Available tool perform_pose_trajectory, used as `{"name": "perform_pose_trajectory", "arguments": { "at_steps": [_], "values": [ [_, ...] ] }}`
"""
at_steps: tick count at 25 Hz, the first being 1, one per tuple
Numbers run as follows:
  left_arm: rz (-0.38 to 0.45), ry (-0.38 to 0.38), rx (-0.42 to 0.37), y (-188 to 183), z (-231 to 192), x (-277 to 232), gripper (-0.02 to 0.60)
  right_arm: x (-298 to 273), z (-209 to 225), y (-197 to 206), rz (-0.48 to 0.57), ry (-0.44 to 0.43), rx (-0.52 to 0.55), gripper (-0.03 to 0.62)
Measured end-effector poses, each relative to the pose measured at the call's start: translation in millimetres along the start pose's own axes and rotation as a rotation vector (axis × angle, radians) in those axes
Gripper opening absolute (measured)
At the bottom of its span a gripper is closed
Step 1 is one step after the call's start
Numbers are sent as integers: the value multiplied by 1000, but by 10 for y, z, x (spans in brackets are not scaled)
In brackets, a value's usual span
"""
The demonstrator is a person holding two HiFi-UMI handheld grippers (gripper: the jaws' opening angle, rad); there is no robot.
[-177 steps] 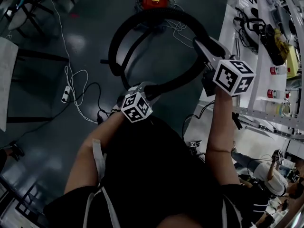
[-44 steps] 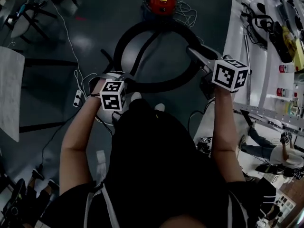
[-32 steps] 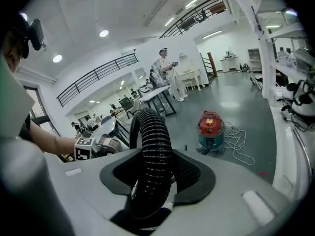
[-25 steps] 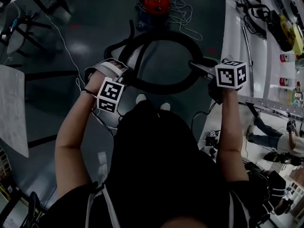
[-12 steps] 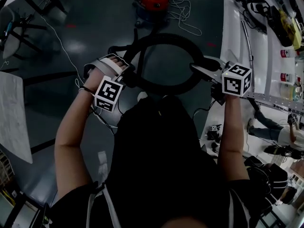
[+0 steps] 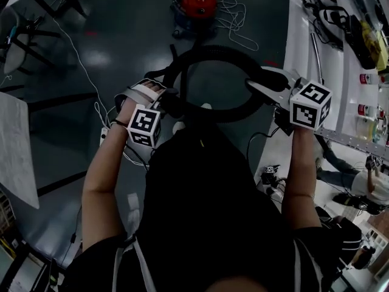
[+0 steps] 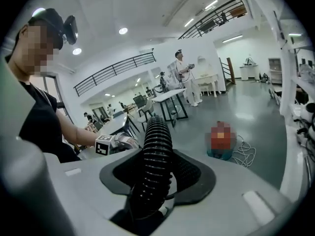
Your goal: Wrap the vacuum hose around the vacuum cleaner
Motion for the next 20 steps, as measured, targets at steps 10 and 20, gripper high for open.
{"name": "perform_pose_trajectory", "arguments": {
  "at_steps": [10, 20],
  "values": [
    [-81, -75, 52, 82, -577, -166, 176, 59, 468, -212, -29, 35, 76, 187],
    [-144, -113, 72, 192, -1239, -362, 178, 133, 974, -615, 34, 79, 97, 186]
  ]
}}
Point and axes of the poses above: the fingertips, and each gripper's own axes: x backward along the fingers, z to its right, y out of its underside, the point moved 2 cm from there along x, backward along the fingers
